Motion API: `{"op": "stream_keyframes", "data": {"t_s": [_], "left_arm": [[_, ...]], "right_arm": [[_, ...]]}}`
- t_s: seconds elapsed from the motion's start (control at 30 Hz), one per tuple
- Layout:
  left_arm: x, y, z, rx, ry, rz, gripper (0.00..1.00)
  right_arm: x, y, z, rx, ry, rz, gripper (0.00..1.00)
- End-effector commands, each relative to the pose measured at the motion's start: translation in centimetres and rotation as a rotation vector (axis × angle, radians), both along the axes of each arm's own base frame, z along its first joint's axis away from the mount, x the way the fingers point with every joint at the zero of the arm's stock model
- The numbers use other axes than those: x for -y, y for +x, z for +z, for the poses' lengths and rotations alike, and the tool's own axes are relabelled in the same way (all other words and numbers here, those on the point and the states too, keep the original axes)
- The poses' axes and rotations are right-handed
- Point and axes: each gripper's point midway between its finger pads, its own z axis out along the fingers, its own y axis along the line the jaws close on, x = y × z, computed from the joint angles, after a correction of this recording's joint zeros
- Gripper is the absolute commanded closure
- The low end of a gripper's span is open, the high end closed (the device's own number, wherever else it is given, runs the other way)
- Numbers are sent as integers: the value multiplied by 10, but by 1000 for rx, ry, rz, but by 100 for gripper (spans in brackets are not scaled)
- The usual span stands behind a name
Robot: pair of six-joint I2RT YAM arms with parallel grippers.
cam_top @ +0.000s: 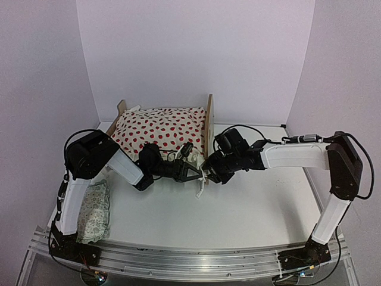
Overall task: Set up the pet bed
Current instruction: Tie the right ropes of the mattress at the bed frame base.
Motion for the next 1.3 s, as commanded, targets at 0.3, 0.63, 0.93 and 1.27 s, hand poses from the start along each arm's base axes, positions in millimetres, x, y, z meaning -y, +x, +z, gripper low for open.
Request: {"op": "stream_keyframes", "data": {"t_s": [0.3, 0.63, 0.93, 1.27], "left_arm": [[3, 6, 14, 37, -44, -7, 100], [0, 6, 14, 42, -40, 12, 76], [-23, -7, 20, 96, -14, 54, 46], [-31, -7, -18, 464, 322, 119, 41]], "right_arm": [[-18, -1, 8, -8, 80, -17, 89], [-9, -8, 6, -1, 69, -32, 100], [3, -8, 6, 29, 40, -53, 100], [1, -2, 7, 53, 27, -53, 100]]}}
